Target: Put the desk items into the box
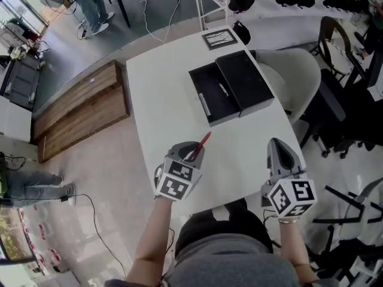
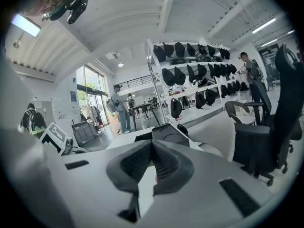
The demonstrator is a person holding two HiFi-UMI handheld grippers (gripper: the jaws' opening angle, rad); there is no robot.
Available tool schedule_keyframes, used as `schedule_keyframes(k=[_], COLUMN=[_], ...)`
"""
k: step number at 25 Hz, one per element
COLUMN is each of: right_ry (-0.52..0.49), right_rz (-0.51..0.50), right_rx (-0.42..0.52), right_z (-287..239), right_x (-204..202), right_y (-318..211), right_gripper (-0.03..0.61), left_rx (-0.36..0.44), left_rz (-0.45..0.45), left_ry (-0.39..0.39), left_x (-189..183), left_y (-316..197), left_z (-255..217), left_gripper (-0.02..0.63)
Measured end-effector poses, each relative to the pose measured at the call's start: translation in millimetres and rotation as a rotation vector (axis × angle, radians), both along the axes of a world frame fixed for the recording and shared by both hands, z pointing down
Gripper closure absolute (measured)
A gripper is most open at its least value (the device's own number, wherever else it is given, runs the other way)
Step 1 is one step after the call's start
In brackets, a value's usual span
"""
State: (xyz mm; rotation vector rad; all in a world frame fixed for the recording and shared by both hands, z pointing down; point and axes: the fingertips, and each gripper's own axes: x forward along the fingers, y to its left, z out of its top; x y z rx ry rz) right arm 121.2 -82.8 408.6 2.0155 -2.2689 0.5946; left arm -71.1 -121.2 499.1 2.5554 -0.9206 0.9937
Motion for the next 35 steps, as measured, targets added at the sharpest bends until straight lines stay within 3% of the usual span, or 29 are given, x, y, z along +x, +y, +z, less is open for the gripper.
schedule_keyframes(k=[15,21,27,35], right_ry=[-0.028,-0.043,-0.064,-0.053], right_rz=[-0.191,-0.237,-0.242,-0.228], right_rx=[0.039,0.060,0.074,0.083], right_z=[-12.5,-18.8,-20.1,-23.4], right_x=[22.3,29.6,40.7,45.6], right_y=[-39.2,-48.0,-51.2,-63.6], right_gripper=[0.575,0.575,0.575,0.575], left_rx=[0.028,0.052,0.049,0.020], left_rz=[-0.294,-0.359,-0.459,-0.559], left_ry=[0.105,0.148,0.322,0.438], left_x=[19.1,34.9,49.2,51.1], left_y=[-30.7,-43.7,-69.4,-115.4], left_z=[-48.8,-66.7,-85.9,-82.9], left_gripper=[0.561,0.561,0.561,0.561])
